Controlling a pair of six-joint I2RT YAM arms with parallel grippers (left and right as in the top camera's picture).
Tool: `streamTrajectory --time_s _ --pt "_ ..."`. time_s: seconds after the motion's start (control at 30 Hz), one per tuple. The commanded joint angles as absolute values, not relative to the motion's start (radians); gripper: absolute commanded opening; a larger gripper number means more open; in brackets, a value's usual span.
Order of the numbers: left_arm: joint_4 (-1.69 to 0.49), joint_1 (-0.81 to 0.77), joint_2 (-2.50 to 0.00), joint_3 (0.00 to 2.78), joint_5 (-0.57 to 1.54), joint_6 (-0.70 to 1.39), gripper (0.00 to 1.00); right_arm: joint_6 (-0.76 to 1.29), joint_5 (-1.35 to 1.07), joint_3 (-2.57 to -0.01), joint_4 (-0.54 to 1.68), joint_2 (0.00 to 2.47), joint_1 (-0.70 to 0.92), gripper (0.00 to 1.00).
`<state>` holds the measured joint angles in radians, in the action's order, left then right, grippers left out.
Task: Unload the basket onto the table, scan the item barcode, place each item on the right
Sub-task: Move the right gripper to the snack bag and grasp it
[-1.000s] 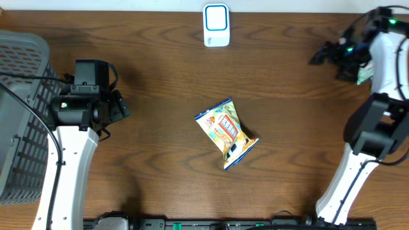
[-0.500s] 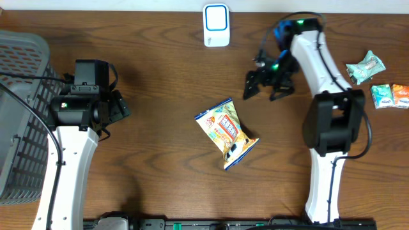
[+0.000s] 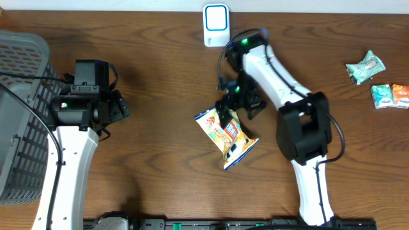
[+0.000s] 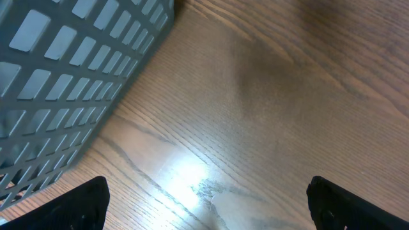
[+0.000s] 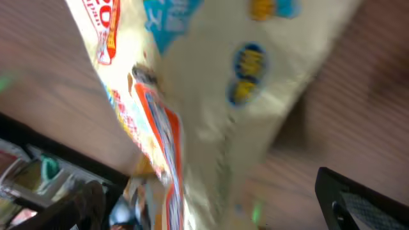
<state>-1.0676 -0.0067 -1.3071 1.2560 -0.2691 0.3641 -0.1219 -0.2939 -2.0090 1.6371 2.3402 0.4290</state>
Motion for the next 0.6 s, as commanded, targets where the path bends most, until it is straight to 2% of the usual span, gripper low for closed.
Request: streamTrajectory --time_s 0.0,0.13,0.17,0.23,0.27,0.33,0.43,0.5,0.57 --pt "-1.071 -0.003 -1.308 1.259 -0.289 0.356 0.98 -0.136 -0.268 -1.908 1.604 2.310 0.453 0.99" --pt "-1.071 -0.003 -1.308 1.259 -0.289 0.356 0.98 -0.136 -0.276 -1.831 1.596 2.310 0.453 0.99" --pt "-1.071 -0.003 -1.308 1.259 -0.289 0.356 0.98 -0.136 -0.276 -1.812 1.588 2.310 0.453 0.94" --pt "-1.071 -0.003 -1.308 1.259 -0.289 0.356 0.98 -0.136 -0.276 -1.803 1.583 2.310 0.453 0.77" --pt "-1.071 -0.003 -1.308 1.259 -0.290 0.356 0.98 -0.136 -0.286 -1.803 1.581 2.310 0.453 0.56" --pt "-1.071 -0.003 -1.308 1.259 -0.289 0.356 0.98 -0.134 -0.299 -1.804 1.566 2.309 0.453 0.29" --pt "-1.071 -0.003 -1.308 1.259 -0.289 0.356 0.98 -0.103 -0.306 -1.805 1.535 2.309 0.452 0.18" --pt "-1.071 -0.003 -1.308 1.259 -0.289 0.356 0.98 -0.102 -0.305 -1.815 1.534 2.309 0.452 0.04" --pt "-1.071 -0.003 -1.308 1.259 -0.289 0.356 0.98 -0.102 -0.305 -1.843 1.542 2.309 0.450 0.01"
